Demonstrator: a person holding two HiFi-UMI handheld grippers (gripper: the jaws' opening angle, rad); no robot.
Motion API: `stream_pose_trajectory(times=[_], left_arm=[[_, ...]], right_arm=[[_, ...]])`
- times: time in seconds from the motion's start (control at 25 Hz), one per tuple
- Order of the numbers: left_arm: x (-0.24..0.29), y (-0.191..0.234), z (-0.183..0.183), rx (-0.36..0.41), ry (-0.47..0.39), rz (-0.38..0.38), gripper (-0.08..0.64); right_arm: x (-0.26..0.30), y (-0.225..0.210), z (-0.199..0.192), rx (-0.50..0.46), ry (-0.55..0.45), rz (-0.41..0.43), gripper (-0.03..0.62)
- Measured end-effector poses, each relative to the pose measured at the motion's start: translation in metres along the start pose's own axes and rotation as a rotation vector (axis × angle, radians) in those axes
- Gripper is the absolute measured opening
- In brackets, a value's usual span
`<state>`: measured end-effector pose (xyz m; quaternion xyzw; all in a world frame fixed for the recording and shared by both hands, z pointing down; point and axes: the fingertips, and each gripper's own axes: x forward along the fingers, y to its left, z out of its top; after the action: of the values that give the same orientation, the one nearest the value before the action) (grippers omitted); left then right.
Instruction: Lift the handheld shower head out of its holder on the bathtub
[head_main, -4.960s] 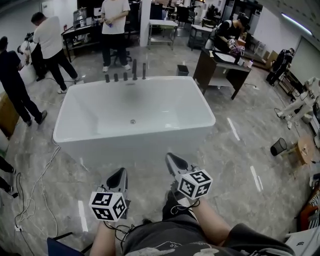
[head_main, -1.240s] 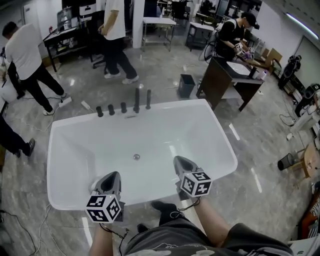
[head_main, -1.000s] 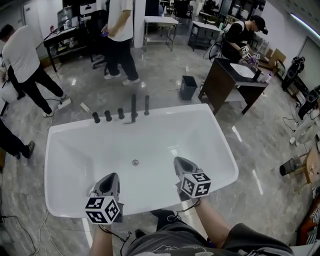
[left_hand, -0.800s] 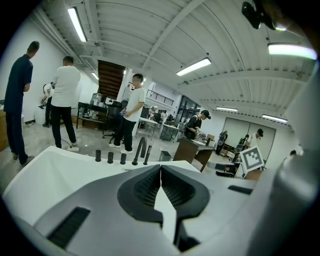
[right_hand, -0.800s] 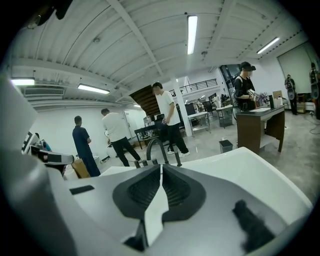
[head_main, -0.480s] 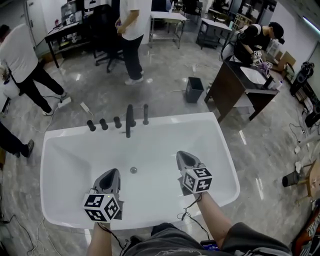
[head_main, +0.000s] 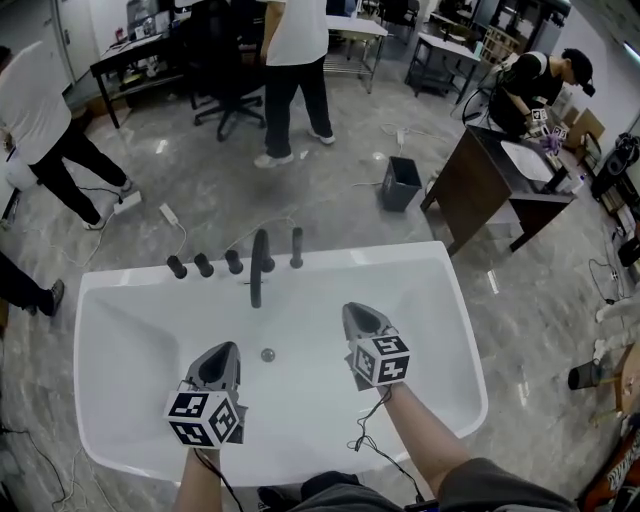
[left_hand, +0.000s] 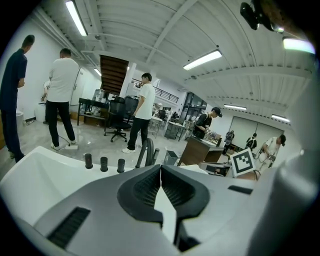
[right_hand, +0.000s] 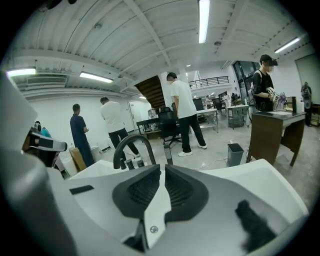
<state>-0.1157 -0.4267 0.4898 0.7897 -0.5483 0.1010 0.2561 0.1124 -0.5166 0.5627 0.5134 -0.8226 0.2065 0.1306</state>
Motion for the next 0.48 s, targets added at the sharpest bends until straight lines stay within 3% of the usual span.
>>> stream_pose_trajectory(times=[0.48], left_arm=[[0.065,0.045,-0.015,-0.029,0.048,0.018,0.015]], right_arm=[[0.093,-0.004,-0.018,-0.022,0.022,0.010,0.029]])
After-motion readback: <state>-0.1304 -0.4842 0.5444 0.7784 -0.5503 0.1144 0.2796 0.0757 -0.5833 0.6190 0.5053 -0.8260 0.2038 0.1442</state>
